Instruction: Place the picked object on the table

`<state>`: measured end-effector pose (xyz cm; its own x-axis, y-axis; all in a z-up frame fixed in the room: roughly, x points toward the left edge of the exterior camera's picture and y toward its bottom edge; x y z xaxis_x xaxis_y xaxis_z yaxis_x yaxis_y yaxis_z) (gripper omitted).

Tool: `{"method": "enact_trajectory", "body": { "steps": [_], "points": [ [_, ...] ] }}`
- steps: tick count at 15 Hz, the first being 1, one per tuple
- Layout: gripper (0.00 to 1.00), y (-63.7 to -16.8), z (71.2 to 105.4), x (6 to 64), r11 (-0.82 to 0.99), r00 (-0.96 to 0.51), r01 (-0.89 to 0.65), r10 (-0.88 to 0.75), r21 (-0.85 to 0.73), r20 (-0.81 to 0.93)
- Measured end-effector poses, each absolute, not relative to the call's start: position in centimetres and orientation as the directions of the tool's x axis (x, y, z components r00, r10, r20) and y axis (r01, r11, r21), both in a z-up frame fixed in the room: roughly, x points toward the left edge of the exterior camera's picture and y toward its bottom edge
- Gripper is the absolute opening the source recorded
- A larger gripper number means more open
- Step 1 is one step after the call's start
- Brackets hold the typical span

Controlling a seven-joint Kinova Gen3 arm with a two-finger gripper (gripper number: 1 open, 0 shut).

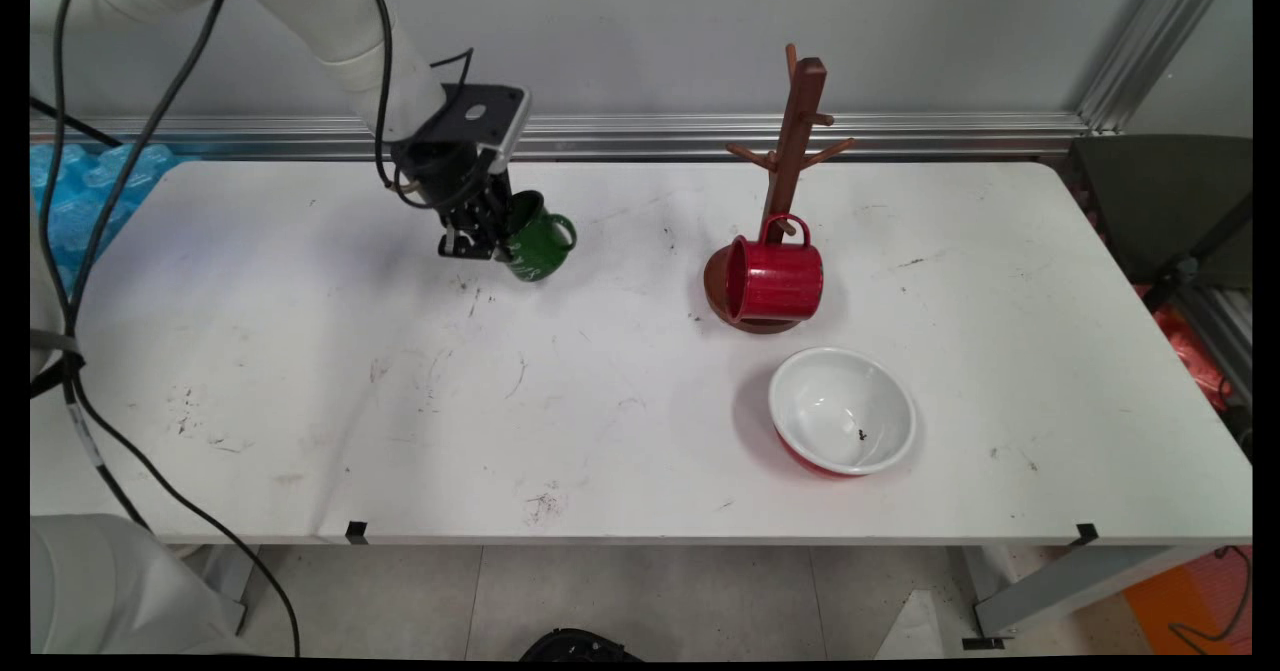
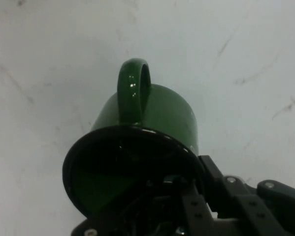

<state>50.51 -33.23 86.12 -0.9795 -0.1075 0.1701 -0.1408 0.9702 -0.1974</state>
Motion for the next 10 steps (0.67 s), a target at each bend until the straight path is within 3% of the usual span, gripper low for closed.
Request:
{"method": "enact_trajectory", "body": {
  "steps": [10],
  "points": [
    [0.00,-33.7,83.3,49.2,0.968,-0.989,-0.126,-0.105,-0.217,0.104]
  ]
}}
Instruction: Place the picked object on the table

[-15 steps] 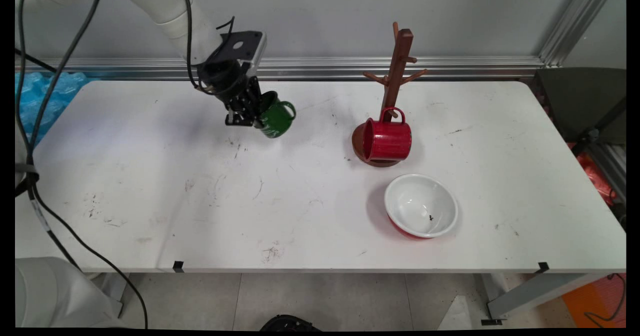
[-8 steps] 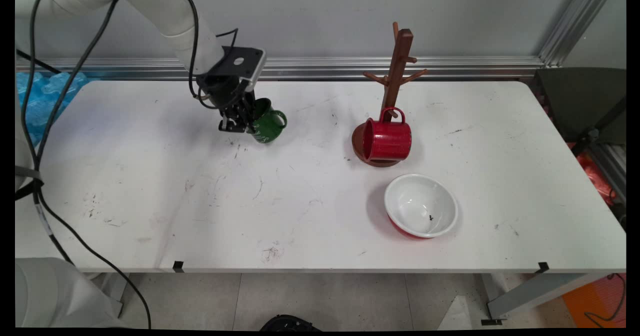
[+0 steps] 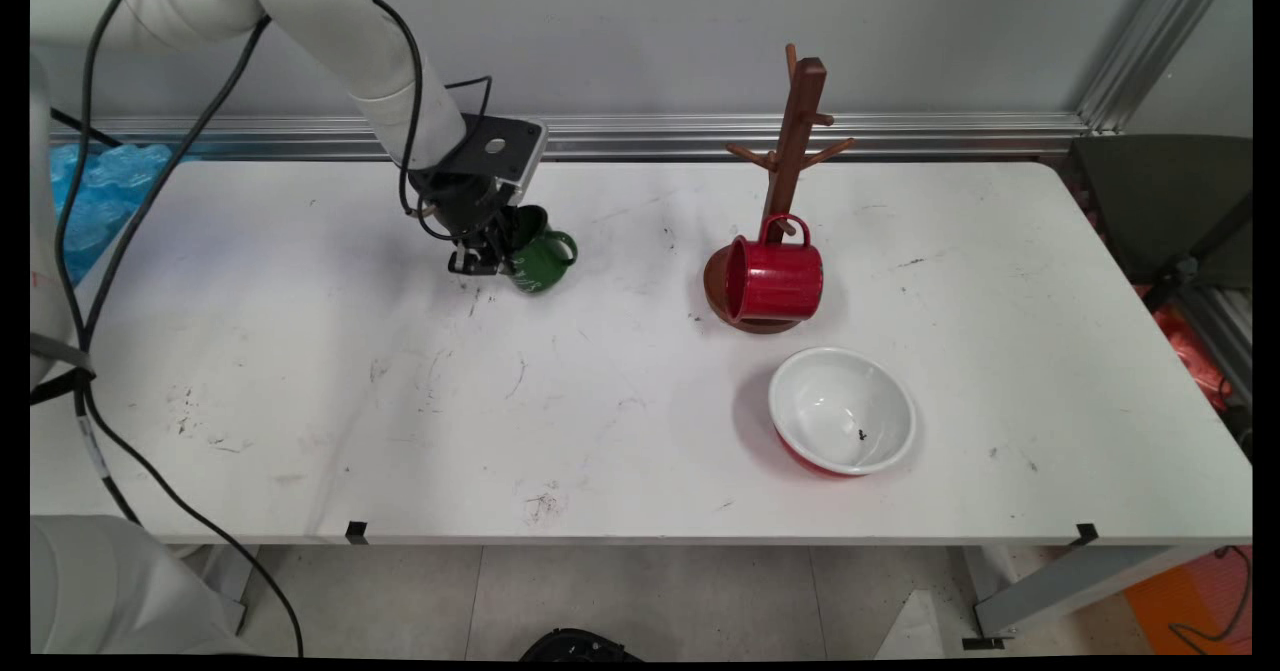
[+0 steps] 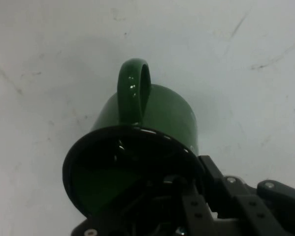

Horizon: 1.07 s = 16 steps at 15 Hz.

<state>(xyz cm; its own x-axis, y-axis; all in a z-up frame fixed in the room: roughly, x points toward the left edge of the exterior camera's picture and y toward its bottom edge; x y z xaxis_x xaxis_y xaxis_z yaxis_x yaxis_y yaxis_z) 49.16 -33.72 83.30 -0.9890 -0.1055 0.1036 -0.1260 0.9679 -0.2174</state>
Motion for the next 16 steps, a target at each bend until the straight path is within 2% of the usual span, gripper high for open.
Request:
{"method": "enact_trajectory", "body": {
  "steps": [7,8,16],
  "points": [
    [0.00,-33.9,82.3,48.4,0.966,-0.991,-0.123,-0.106,-0.227,0.083],
    [1.00,-33.9,82.2,48.3,0.966,-0.991,-0.123,-0.107,-0.228,0.084],
    [1.00,-34.3,81.8,47.4,0.965,-0.990,-0.126,-0.108,-0.231,0.090]
  ]
}}
